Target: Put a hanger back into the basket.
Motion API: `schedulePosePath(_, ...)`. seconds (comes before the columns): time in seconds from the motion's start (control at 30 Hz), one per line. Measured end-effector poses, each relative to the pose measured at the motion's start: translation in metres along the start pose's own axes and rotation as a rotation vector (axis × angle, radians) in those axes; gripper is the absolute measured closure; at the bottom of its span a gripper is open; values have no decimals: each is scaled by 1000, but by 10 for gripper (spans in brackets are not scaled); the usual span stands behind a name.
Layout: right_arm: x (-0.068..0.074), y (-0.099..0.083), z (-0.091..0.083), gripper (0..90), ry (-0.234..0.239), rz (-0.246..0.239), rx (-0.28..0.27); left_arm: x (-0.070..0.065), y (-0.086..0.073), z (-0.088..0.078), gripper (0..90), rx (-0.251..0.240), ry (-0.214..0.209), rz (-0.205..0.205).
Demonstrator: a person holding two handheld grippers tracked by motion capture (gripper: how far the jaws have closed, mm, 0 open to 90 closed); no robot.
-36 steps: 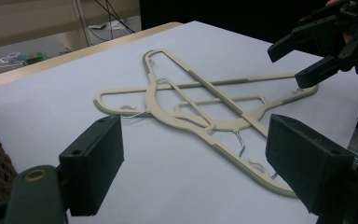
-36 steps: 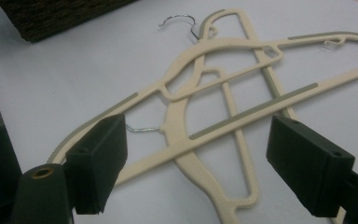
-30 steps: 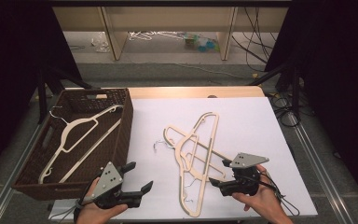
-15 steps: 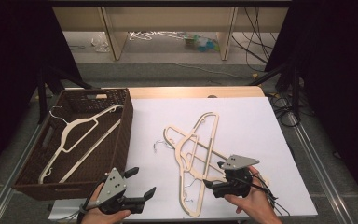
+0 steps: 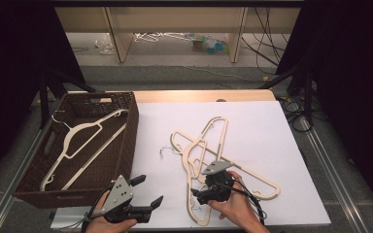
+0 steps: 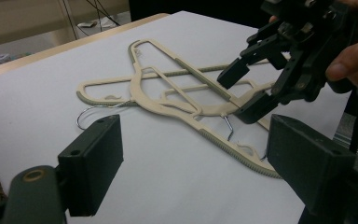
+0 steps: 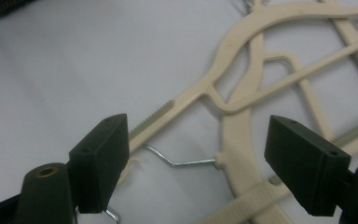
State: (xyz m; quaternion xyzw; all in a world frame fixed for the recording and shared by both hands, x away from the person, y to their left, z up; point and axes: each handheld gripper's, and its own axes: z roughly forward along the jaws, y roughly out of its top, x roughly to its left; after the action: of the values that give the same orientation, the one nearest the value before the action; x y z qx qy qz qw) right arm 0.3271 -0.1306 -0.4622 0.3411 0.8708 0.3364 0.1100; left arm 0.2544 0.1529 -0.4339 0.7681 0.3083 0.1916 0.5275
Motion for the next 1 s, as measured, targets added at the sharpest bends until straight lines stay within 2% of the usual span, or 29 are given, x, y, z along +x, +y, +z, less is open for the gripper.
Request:
schedulePosePath(0.03, 2, 1, 4, 234, -4, -14, 11, 0, 0, 0, 187, -1, 2, -1)
schedulePosePath(0.07, 5, 3, 10, 235, -6, -23, 20, 0, 0, 0, 187, 6, 3, 14)
schedulePosePath(0.13, 9, 6, 17, 248, 6, -17, 44, -1, 0, 0, 187, 7, 2, 5)
schedulePosePath(0.17, 10, 7, 21, 256, 11, -32, 49, -1, 0, 0, 187, 7, 2, 5)
schedulePosePath(0.2, 14, 12, 26, 256, 12, -24, 79, -1, 0, 0, 187, 6, 1, 3)
schedulePosePath(0.23, 14, 12, 26, 256, 12, -24, 79, -1, 0, 0, 187, 6, 1, 3)
schedulePosePath(0.27, 19, 15, 30, 267, 8, -9, 107, -1, -1, 0, 187, 6, 0, 2)
schedulePosePath(0.3, 19, 16, 32, 274, 7, -25, 112, -1, -1, 0, 187, 6, -1, 3)
schedulePosePath(0.47, 20, 16, 38, 278, 5, -26, 144, -1, -1, 0, 188, 5, -6, 2)
schedulePosePath(0.6, 21, 16, 36, 330, -6, -57, 158, -1, -1, 0, 188, 6, -6, 6)
schedulePosePath(0.63, 20, 15, 34, 378, -1, -66, 170, -1, -1, 0, 188, 6, -5, 6)
schedulePosePath(0.67, 20, 15, 34, 378, -1, -66, 170, -1, -1, 0, 188, 6, -5, 6)
schedulePosePath(0.7, 16, 14, 31, 438, 6, -80, 174, 0, -1, -1, 188, 4, -3, 13)
schedulePosePath(0.73, 16, 14, 31, 438, 6, -80, 174, 0, -1, -1, 188, 4, -3, 13)
schedulePosePath(0.77, 14, 13, 28, 461, 16, -56, 182, 0, -1, 0, 188, -1, -9, 10)
schedulePosePath(0.8, 10, 12, 26, 484, 25, -66, 187, -1, -1, 0, 188, 5, -6, 5)
schedulePosePath(0.93, -2, 7, 17, 558, 73, -13, 218, -1, -1, 0, 188, 6, -9, 10)
schedulePosePath(1.0, -7, 5, 14, 584, 89, 2, 209, -2, -2, 0, 189, 5, -16, 9)
